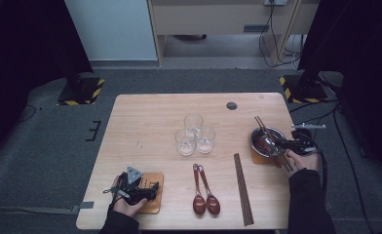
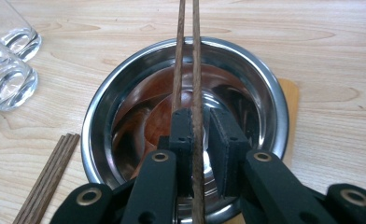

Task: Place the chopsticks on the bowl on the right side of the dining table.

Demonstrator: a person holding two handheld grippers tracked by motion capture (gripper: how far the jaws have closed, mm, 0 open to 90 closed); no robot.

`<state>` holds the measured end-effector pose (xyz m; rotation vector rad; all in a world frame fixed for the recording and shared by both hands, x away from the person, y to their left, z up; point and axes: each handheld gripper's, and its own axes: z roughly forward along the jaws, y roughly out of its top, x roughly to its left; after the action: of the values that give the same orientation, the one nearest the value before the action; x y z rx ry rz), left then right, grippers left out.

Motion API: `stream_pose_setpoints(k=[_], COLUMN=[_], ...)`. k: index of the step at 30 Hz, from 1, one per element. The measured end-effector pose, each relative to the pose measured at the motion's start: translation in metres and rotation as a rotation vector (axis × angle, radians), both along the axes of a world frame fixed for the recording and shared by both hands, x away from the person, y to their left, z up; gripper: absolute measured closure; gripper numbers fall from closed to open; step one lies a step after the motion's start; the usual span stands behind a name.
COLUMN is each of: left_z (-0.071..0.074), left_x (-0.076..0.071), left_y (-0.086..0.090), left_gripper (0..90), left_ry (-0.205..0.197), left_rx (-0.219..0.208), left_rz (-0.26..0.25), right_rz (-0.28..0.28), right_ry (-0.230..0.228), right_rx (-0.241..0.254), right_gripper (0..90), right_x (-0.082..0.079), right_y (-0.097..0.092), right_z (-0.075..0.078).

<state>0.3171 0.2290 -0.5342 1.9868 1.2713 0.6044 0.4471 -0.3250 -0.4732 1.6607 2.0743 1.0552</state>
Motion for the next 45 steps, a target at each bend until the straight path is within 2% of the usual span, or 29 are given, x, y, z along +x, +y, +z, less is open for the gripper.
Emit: stream_pose_setpoints(k=[6, 9, 12, 15, 22, 37, 45], left_z=[0.0, 0.0, 0.0, 0.0, 0.0, 0.0, 0.0], left_x=[0.0, 0.0, 0.0, 0.0, 0.0, 0.0, 0.0], left_y=[0.0, 0.0, 0.0, 0.0, 0.0, 0.0, 0.0], left_gripper=[0.5, 0.5, 0.5, 0.5, 0.5, 0.5, 0.5], left_ry=[0.0, 0.0, 0.0, 0.0, 0.0, 0.0, 0.0], left_rx=[0.0, 0.001, 0.0, 0.0, 0.001, 0.001, 0.0], left_rz=[0.0, 0.0, 0.0, 0.0, 0.0, 0.0, 0.0], right_rz=[0.01, 0.023, 0.032, 0.047, 0.049, 0.082, 0.092], right_ry=[-0.021, -0.046, -0.045, -0.067, -0.077, -0.064, -0.042], right_rx=[-0.007, -0.013, -0.017, -0.032, -0.043, -0.057, -0.066], right_gripper=[77.2, 71.6, 69.4, 64.5, 60.1, 59.1, 66.9], right_x=[-0.003, -0.006, -0.007, -0.008, -0.012, -0.017, -0.016], right_y=[-0.001, 0.001, 0.002, 0.002, -0.001, 0.002, 0.001], right_z=[0.004, 0.007, 0.007, 0.007, 0.004, -0.001, -0.004])
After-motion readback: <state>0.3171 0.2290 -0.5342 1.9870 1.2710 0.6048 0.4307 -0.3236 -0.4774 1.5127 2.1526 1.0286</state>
